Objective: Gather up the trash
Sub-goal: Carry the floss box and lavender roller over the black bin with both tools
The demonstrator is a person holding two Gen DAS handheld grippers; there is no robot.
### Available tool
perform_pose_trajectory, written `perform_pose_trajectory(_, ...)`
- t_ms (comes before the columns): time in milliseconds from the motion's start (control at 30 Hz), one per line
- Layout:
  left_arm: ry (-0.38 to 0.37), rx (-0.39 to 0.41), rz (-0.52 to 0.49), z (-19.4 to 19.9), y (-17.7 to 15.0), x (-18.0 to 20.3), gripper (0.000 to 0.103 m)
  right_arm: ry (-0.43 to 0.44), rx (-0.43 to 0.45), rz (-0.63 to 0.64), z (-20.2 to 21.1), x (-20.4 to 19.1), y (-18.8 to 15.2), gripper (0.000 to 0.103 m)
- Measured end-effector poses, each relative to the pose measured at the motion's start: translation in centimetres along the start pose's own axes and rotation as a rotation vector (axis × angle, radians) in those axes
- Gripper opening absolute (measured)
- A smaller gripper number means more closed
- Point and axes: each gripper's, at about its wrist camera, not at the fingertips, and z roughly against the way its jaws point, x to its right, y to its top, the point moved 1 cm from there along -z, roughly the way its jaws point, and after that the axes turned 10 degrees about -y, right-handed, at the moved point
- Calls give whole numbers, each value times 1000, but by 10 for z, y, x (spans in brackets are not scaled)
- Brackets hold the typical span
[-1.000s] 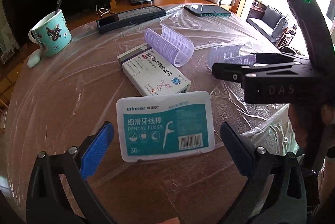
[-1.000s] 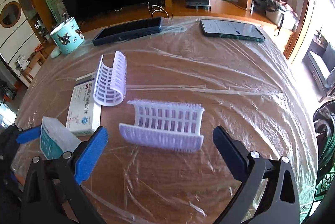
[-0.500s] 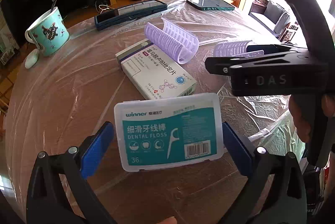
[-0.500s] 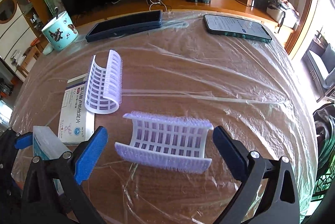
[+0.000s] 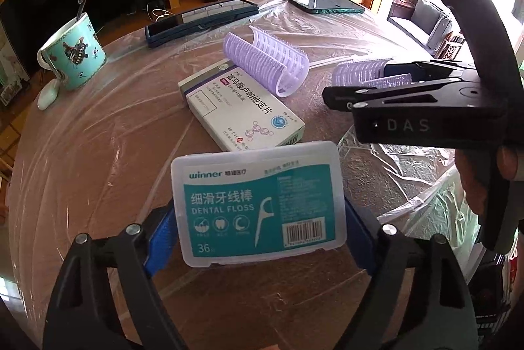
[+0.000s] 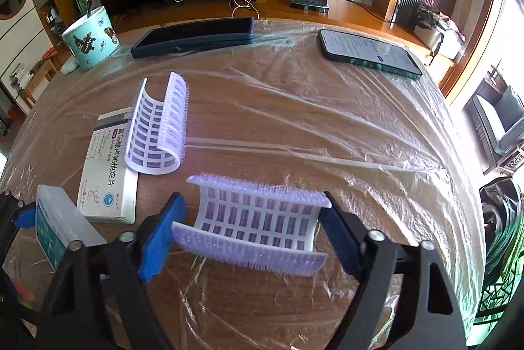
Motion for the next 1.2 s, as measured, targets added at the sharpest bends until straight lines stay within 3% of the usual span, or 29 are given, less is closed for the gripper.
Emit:
perform_pose_trajectory(433, 8, 29, 55, 18, -7, -17, 86, 46, 54, -14, 29, 5, -11, 75)
perform_pose_trajectory(1200, -19, 68, 66, 41, -20, -16, 85, 120, 119, 29, 78, -8, -48, 75)
